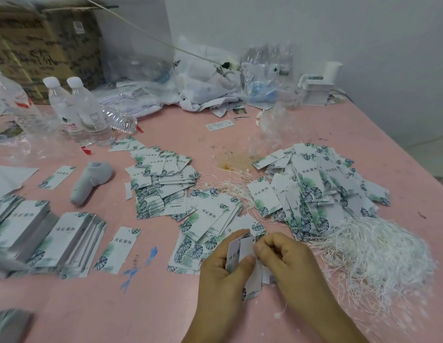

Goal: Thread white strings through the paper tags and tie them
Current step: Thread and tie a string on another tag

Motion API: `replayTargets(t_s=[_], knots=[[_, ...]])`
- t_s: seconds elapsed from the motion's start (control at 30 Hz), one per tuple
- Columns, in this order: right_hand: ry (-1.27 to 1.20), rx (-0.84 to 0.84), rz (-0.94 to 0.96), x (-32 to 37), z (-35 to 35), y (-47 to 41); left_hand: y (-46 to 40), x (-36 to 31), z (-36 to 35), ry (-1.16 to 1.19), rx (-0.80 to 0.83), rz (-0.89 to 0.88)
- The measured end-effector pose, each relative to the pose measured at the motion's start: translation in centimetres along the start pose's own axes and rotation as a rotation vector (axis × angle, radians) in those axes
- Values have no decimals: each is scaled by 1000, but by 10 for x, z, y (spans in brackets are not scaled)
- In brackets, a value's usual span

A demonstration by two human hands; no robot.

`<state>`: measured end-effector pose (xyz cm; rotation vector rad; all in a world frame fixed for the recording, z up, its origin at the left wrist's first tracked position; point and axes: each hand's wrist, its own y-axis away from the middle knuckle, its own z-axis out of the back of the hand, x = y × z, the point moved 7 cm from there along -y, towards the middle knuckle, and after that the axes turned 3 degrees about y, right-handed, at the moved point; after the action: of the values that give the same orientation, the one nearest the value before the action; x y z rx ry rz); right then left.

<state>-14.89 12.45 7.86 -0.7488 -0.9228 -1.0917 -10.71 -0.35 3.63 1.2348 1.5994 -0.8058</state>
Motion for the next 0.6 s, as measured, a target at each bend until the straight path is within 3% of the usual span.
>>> replayTargets(t_s=[0.6], knots=[[-368,174,-303,-13,1,-2,2,-11,-9,-80,149,-91]])
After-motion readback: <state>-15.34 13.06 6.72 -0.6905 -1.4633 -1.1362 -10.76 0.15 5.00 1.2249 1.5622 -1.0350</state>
